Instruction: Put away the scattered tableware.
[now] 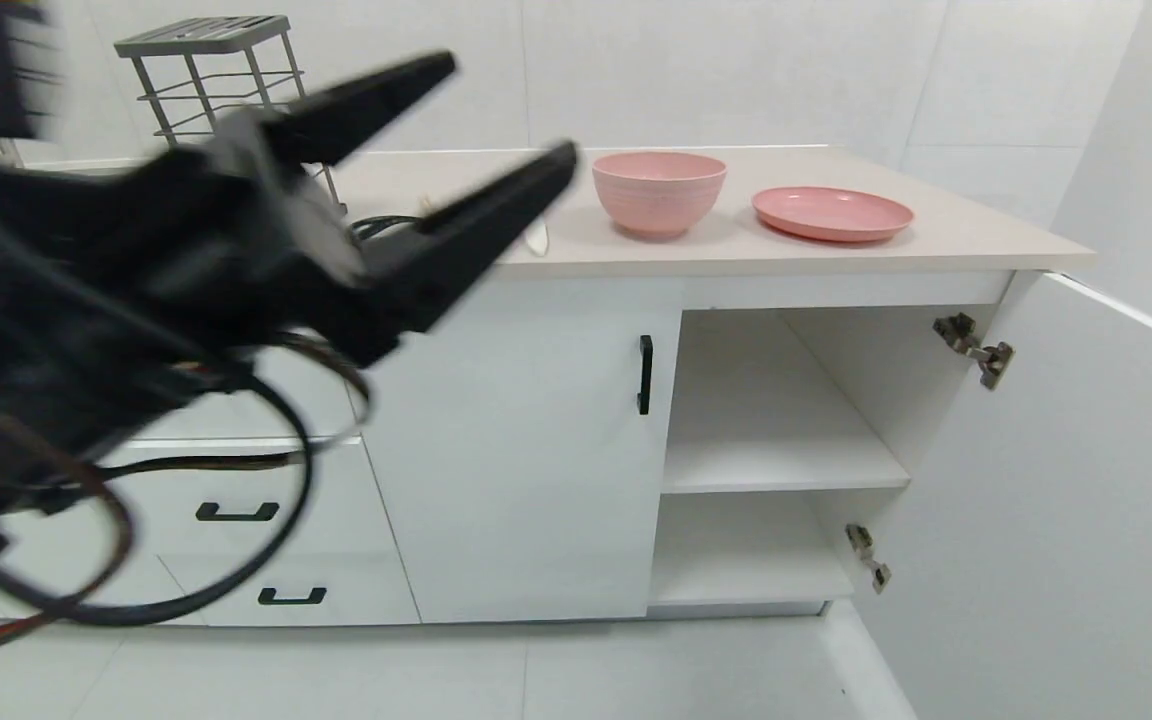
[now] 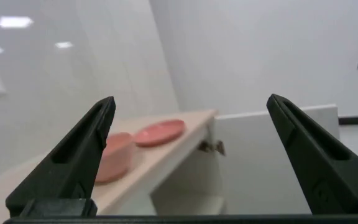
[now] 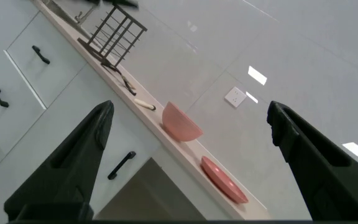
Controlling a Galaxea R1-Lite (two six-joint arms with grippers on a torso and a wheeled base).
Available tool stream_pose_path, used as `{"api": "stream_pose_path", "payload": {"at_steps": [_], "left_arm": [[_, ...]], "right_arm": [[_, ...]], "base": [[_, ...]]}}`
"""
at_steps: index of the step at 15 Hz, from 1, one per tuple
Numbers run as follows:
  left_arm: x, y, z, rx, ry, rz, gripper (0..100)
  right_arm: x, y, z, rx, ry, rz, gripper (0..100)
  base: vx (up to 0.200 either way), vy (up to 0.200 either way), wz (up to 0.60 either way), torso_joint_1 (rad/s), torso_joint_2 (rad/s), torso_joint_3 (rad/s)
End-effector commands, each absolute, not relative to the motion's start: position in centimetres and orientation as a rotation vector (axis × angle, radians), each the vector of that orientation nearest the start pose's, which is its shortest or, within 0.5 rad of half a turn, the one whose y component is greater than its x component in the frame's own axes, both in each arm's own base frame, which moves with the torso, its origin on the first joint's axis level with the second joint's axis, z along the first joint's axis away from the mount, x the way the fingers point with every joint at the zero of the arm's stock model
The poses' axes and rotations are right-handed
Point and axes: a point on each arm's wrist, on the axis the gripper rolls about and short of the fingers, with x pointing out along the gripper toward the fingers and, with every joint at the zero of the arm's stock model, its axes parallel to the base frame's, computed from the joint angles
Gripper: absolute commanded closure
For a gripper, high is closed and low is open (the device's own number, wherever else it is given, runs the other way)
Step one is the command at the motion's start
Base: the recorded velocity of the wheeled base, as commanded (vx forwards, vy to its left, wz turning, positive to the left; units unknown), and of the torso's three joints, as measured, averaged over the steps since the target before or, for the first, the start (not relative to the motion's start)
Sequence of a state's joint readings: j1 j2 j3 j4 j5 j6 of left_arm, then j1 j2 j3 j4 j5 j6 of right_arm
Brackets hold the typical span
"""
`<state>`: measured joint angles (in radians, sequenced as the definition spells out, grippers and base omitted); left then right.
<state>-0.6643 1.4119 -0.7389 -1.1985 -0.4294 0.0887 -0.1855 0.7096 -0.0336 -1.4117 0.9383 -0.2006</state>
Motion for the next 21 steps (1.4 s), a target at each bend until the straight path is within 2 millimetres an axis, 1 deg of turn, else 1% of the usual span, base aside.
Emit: {"api": "stream_pose_path", "payload": {"at_steps": [1, 2, 3, 4, 5, 7, 8, 9, 11, 13, 17, 18, 19, 20, 21], "left_arm": [[6.6, -4.7, 31.7, 0.026, -0.81, -0.852, 0], [5.9, -4.2, 31.8, 0.026, -0.834, -0.838, 0], [4.5, -3.3, 31.6, 0.028, -0.848, -0.809, 0], [4.5, -3.3, 31.6, 0.028, -0.848, -0.809, 0], [3.5, -2.7, 30.0, 0.038, -0.79, -0.798, 0], [2.9, -2.3, 28.6, 0.043, -0.743, -0.796, 0], [2.9, -2.3, 28.5, 0.043, -0.742, -0.796, 0], [2.6, -2.1, 27.5, 0.048, -0.716, -0.781, 0], [2.4, -1.9, 26.8, 0.061, -0.696, -0.749, 0], [1.7, -1.6, 25.4, 0.076, -0.658, -0.709, 0], [-0.1, -0.9, 23.4, 0.093, -0.571, -0.621, 0], [-1.1, -0.6, 22.1, 0.095, -0.511, -0.532, 0], [-1.7, -0.5, 21.2, 0.1, -0.482, -0.494, 0], [-2.5, -0.5, 19.4, 0.103, -0.432, -0.457, 0], [-2.9, -0.5, 17.6, 0.102, -0.387, -0.435, 0]], "right_arm": [[0.6, 1.7, 19.6, -0.602, -0.739, 0.656, 0], [0.0, 1.8, 19.3, -0.601, -0.744, 0.661, 0], [-1.3, 2.0, 18.4, -0.59, -0.743, 0.686, 0], [-1.3, 2.0, 18.4, -0.59, -0.743, 0.686, 0], [-2.7, 2.0, 16.4, -0.539, -0.704, 0.761, 0], [-3.8, 2.0, 14.3, -0.483, -0.642, 0.788, 0], [-3.8, 2.0, 14.2, -0.482, -0.64, 0.787, 0], [-4.1, 1.9, 13.8, -0.473, -0.643, 0.758, 0], [-3.8, 1.9, 13.4, -0.44, -0.593, 0.742, 0], [-3.0, 1.7, 12.2, -0.352, -0.443, 0.667, 0], [-2.1, 1.4, 9.8, -0.242, -0.189, 0.529, 0], [-1.9, 1.1, 8.6, -0.208, -0.064, 0.431, 0], [-1.9, 1.0, 8.3, -0.193, -0.014, 0.377, 0], [-1.8, 0.9, 8.2, -0.192, -0.009, 0.328, 0], [-1.8, 0.9, 8.2, -0.194, -0.01, 0.32, 0]], "base": [[0.0, 0.0, 0.0, 0.0, 0.0, 0.0], [0.0, 0.0, 0.0, 0.0, 0.0, 0.0], [0.0, 0.0, 0.0, 0.0, 0.0, 0.0], [0.0, 0.0, 0.0, 0.0, 0.0, 0.0], [0.0, 0.0, 0.0, 0.0, 0.0, 0.0], [0.0, 0.0, 0.0, 0.0, 0.0, 0.0], [0.0, 0.0, 0.0, 0.0, 0.0, 0.0], [0.0, 0.0, 0.0, 0.0, 0.0, 0.0], [0.0, 0.0, 0.0, 0.0, 0.0, 0.0], [0.0, 0.0, 0.0, 0.0, 0.0, 0.0], [0.0, 0.0, 0.0, 0.0, 0.0, 0.0], [0.0, 0.0, 0.0, 0.0, 0.0, 0.0], [0.0, 0.0, 0.0, 0.0, 0.0, 0.0], [0.0, 0.0, 0.0, 0.0, 0.0, 0.0], [0.0, 0.0, 0.0, 0.0, 0.0, 0.0]]}}
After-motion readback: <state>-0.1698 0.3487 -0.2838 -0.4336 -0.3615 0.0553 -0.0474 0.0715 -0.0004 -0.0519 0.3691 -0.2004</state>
